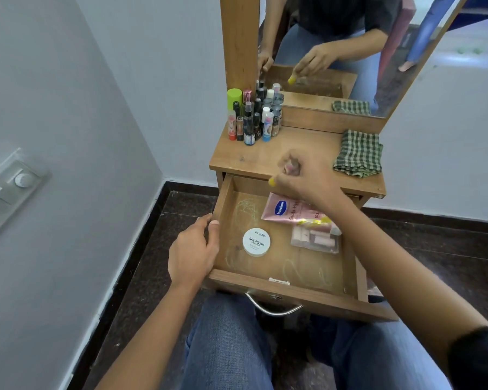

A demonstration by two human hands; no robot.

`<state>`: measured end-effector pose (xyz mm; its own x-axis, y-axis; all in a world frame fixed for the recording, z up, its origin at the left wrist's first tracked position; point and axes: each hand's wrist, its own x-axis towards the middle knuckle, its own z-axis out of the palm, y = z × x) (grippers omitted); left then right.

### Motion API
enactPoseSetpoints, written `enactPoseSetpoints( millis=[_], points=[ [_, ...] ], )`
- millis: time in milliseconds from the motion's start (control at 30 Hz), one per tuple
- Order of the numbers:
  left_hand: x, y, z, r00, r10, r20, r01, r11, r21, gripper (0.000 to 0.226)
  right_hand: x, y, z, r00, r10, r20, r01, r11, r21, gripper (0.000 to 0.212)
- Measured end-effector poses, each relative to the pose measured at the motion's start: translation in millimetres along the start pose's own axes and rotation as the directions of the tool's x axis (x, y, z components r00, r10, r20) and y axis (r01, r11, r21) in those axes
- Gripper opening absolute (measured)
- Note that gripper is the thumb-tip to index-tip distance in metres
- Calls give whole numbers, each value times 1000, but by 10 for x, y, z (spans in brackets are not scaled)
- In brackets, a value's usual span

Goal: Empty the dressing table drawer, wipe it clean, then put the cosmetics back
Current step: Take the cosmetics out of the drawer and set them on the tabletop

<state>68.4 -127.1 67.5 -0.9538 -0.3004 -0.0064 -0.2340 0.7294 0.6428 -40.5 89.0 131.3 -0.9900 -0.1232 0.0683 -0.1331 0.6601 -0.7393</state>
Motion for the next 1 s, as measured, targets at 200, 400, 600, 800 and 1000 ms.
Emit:
enactPoseSetpoints(
  millis=[200, 400, 600, 800, 1000],
  points=[
    [3, -14, 1, 1000, 18, -4, -18, 1000, -1, 38, 633, -45, 100, 993, 43, -114, -41, 999, 13, 32],
    [21, -30, 14, 1000, 26, -7, -26, 1000, 1, 40, 824, 38, 412, 977, 48, -208, -17, 989, 150, 22],
    [29, -55, 35, 999, 41, -11, -41, 999, 0, 40, 823, 157, 681, 920, 20, -391, 55, 982, 180, 19],
    [36, -67, 40, 999, 44, -11, -44, 999, 5, 38, 861, 192, 730, 906, -25, -422, 89, 987, 133, 14],
    [35, -47, 30, 999, 44, -11, -44, 999, 1, 36, 944, 134, 753, 897, 33, -441, 72, 973, 218, 21]
  ],
)
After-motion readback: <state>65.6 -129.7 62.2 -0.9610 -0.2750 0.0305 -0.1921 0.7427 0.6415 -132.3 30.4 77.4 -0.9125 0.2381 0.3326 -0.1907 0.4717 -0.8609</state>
